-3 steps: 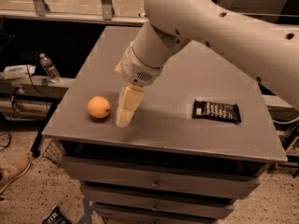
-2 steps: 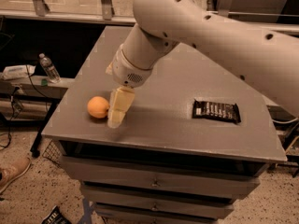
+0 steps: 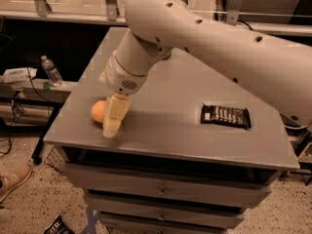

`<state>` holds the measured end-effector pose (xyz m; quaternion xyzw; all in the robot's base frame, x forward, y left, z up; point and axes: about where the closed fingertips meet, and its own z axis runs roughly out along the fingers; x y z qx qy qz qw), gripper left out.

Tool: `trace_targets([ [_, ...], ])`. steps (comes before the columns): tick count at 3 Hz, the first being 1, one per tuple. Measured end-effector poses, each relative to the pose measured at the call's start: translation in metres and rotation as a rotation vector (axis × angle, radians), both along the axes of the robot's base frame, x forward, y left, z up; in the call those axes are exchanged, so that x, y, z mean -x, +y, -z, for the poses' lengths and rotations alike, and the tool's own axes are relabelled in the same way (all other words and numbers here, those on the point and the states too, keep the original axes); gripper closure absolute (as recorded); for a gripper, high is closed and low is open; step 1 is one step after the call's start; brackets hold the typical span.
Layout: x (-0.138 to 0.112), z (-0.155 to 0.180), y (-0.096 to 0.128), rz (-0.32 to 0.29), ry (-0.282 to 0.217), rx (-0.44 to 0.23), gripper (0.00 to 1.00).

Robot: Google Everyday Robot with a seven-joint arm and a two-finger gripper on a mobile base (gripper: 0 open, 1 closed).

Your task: Pick orange

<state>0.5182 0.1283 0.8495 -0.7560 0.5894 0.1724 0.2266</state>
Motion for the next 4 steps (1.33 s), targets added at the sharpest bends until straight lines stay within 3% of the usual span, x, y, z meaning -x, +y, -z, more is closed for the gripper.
trace_targets([
  [1,0.0022,0.0058,0.0039,-0.011,0.017,-0.001,0.08],
  [2,0.0035,0.0108,0.0058,-0.015,0.032,0.000,0.25],
  [4,-0.0013,0.0111,0.0026,-0.006,0.049,-0.041,0.72],
])
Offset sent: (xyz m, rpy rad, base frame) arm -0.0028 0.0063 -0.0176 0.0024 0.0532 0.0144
